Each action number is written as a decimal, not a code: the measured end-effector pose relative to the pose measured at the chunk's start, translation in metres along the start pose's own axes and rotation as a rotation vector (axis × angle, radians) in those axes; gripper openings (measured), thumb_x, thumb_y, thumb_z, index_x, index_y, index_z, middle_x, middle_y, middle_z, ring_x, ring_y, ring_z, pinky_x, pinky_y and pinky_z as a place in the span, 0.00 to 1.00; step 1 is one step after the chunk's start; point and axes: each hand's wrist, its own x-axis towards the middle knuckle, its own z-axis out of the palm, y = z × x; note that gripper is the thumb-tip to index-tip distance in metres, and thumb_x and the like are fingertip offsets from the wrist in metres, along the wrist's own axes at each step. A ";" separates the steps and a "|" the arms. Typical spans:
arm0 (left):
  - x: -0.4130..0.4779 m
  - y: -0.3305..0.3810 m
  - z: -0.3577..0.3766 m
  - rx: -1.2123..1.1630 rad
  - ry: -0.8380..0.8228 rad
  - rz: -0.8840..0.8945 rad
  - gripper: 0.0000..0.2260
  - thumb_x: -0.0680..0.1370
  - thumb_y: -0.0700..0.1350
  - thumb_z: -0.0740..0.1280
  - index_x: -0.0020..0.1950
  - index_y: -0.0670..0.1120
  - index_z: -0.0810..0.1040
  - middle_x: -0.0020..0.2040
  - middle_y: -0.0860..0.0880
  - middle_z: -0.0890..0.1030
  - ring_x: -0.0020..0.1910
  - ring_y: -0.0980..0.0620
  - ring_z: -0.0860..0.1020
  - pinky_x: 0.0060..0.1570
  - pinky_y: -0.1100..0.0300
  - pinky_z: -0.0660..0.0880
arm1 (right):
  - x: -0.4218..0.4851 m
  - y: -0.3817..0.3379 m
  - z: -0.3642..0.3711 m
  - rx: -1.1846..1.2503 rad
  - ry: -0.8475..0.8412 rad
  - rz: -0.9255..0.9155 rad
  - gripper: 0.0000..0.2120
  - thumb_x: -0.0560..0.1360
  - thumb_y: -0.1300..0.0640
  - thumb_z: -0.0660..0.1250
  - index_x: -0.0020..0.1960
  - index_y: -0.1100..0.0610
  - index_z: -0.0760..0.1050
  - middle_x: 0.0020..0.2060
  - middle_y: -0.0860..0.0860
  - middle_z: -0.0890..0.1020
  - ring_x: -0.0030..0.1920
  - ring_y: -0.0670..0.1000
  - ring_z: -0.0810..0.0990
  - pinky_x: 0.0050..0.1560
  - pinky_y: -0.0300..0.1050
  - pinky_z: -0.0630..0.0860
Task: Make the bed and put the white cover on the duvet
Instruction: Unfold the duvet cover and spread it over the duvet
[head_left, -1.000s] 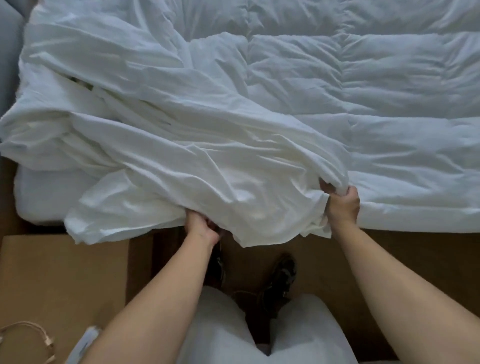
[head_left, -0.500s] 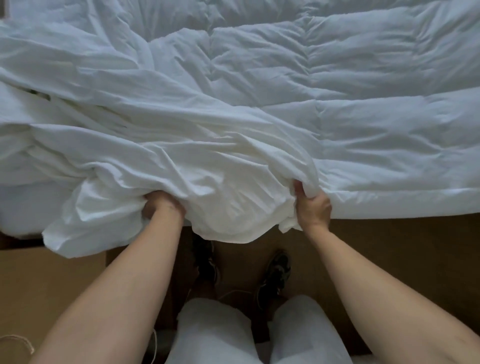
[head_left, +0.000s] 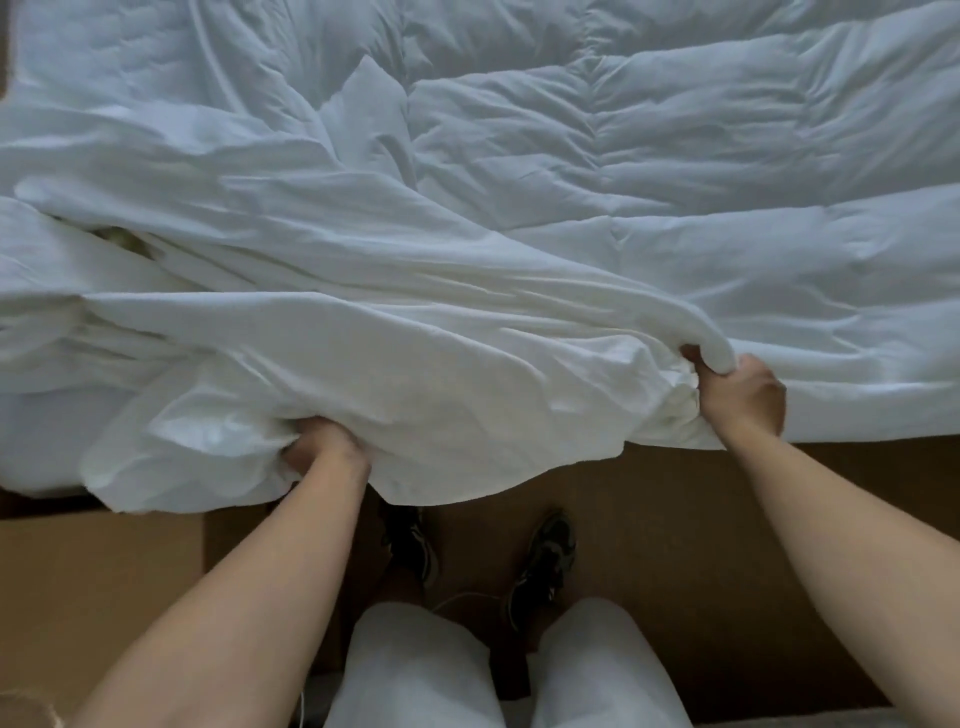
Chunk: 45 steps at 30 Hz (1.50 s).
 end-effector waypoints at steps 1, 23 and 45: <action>-0.006 -0.013 -0.002 -0.108 -0.012 -0.016 0.26 0.80 0.55 0.66 0.75 0.45 0.68 0.67 0.45 0.78 0.60 0.43 0.80 0.61 0.47 0.78 | -0.004 0.001 0.004 0.003 -0.013 -0.010 0.34 0.72 0.25 0.61 0.48 0.58 0.76 0.43 0.57 0.80 0.43 0.60 0.77 0.41 0.50 0.70; -0.155 -0.157 0.089 0.028 -0.426 -0.269 0.13 0.74 0.47 0.76 0.52 0.41 0.80 0.53 0.41 0.85 0.47 0.36 0.84 0.50 0.29 0.79 | -0.010 0.035 -0.002 0.171 -0.124 -0.041 0.13 0.76 0.48 0.68 0.42 0.57 0.74 0.36 0.53 0.78 0.39 0.59 0.77 0.35 0.46 0.68; -0.154 -0.149 0.102 -0.055 -0.029 -0.002 0.12 0.76 0.30 0.62 0.56 0.40 0.78 0.54 0.43 0.83 0.47 0.43 0.84 0.50 0.42 0.82 | 0.061 0.072 -0.045 0.258 -0.251 -0.409 0.19 0.74 0.39 0.72 0.50 0.55 0.76 0.39 0.48 0.79 0.39 0.51 0.78 0.36 0.44 0.71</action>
